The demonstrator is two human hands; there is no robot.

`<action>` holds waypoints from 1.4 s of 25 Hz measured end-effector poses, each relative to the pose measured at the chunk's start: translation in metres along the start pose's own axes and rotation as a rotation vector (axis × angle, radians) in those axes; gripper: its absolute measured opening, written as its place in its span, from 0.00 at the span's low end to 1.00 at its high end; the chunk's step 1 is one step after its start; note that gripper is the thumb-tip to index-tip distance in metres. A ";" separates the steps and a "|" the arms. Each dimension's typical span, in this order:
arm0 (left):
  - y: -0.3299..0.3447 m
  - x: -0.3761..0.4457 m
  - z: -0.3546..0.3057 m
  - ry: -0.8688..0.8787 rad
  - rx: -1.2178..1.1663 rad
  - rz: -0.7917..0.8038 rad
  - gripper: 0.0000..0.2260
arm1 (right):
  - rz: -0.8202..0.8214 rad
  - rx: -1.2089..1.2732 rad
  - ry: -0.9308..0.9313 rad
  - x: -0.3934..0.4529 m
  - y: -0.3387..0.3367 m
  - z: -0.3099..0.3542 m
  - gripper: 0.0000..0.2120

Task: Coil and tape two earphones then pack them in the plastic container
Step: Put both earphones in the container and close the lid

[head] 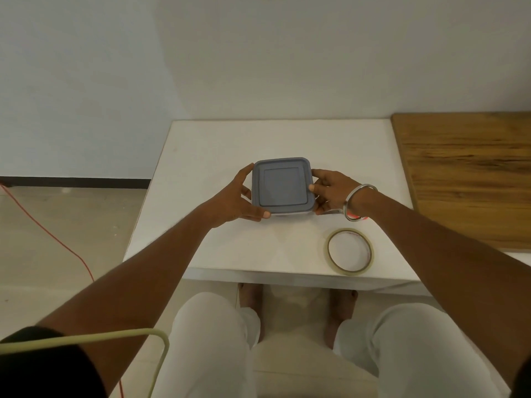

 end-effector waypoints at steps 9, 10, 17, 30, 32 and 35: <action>0.012 0.025 -0.007 0.076 0.096 -0.176 0.48 | -0.411 -0.135 -0.138 0.006 -0.022 -0.002 0.20; 0.015 0.029 -0.009 0.092 0.110 -0.183 0.46 | -0.454 -0.149 -0.152 0.007 -0.026 -0.001 0.20; 0.038 0.062 -0.024 0.186 0.260 -0.213 0.42 | -0.731 -0.467 -0.227 0.014 -0.040 0.008 0.18; 0.086 0.110 -0.045 0.419 0.551 -0.170 0.30 | -0.889 -0.896 -0.186 0.012 -0.080 -0.015 0.23; 0.102 0.119 -0.052 0.444 0.567 -0.174 0.28 | -0.897 -0.885 -0.135 0.012 -0.096 -0.022 0.24; 0.122 0.131 -0.064 0.473 0.576 -0.174 0.27 | -0.893 -0.873 -0.073 0.013 -0.115 -0.027 0.24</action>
Point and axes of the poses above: each hand's wrist, its own x-axis towards the middle knuckle, its own y-axis out of the palm, z = x × y, the point moved 4 cm from there along x, towards the middle knuckle, and after that the axes turned 14 degrees about y, right-handed, at the moved point
